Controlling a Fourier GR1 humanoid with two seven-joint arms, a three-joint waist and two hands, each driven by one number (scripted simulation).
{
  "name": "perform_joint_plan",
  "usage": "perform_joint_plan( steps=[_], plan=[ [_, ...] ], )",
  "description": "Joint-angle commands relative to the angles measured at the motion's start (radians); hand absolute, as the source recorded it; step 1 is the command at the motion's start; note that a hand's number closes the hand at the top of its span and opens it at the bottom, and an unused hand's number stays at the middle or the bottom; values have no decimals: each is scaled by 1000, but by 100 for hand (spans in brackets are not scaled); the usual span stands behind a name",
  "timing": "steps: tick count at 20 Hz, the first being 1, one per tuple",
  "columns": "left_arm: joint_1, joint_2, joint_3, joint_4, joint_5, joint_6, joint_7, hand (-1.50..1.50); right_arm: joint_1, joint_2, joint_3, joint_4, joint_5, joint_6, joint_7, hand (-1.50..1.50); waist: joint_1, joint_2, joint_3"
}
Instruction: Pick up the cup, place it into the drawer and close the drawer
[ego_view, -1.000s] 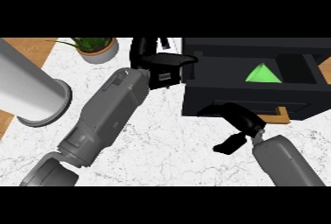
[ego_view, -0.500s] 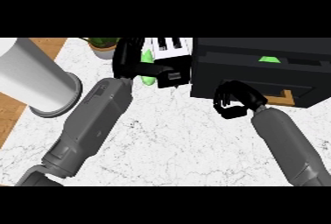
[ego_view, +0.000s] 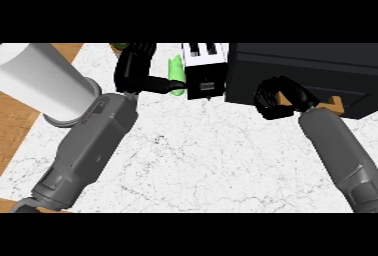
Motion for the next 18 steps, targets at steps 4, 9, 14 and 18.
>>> perform_joint_plan(
  steps=[4,9,14,18],
  plan=[
    [45,33,-6,-39,8,-53,17,-150,-164,-110,-108,64,-39,-33,65,150,50,18,-5],
    [39,49,-4,-52,12,-75,28,-150,-175,-131,-118,32,-65,12,69,150,59,23,-6],
    [82,38,-15,-58,14,-93,23,-150,-164,-162,-142,3,-104,63,78,150,72,25,-7],
    [79,37,-15,-74,20,-102,35,-150,-142,-153,-132,-11,-106,73,83,150,78,25,-6]
  ],
)
